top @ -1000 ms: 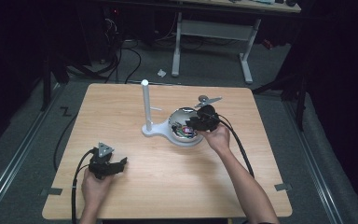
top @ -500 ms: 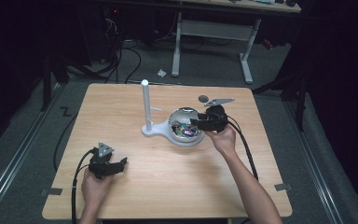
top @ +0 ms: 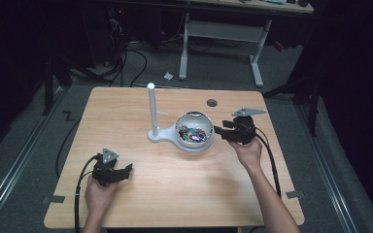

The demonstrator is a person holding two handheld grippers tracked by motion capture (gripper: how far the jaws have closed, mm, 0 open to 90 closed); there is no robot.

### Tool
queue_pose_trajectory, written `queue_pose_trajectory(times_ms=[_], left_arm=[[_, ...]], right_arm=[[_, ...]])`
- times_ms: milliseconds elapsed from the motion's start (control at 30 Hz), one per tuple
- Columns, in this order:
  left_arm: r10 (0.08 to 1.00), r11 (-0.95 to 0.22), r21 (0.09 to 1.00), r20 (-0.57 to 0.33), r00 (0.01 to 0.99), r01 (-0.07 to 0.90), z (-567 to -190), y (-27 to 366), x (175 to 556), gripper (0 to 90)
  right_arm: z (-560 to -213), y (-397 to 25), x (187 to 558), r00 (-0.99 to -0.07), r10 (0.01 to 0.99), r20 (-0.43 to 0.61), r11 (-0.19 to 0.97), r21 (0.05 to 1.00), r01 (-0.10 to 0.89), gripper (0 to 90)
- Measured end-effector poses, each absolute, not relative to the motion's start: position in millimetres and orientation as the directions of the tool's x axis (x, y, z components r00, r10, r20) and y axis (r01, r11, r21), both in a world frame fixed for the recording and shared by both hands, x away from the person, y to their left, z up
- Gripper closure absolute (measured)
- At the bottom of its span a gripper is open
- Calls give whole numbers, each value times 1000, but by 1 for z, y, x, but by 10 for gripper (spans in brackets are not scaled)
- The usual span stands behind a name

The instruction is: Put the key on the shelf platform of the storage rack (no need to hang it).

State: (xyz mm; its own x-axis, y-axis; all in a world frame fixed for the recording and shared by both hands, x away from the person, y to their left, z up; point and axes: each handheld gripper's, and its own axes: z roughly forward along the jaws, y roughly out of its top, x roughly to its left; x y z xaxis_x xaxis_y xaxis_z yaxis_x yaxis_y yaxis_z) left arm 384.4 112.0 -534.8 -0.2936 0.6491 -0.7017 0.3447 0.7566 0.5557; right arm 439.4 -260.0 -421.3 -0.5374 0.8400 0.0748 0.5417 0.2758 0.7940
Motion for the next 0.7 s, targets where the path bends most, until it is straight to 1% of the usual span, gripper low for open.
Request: queue_pose_trajectory(times_ms=[133, 700], left_arm=[[649, 756, 556, -702, -293, 345, -535, 112, 384, 283], [648, 758, 555, -702, -295, 344, -535, 112, 384, 283]], right_arm=[[-419, -269, 429, -526, 849, 56, 272, 806, 525, 508], [-409, -298, 401, -479, 875, 74, 208, 835, 509, 497]])
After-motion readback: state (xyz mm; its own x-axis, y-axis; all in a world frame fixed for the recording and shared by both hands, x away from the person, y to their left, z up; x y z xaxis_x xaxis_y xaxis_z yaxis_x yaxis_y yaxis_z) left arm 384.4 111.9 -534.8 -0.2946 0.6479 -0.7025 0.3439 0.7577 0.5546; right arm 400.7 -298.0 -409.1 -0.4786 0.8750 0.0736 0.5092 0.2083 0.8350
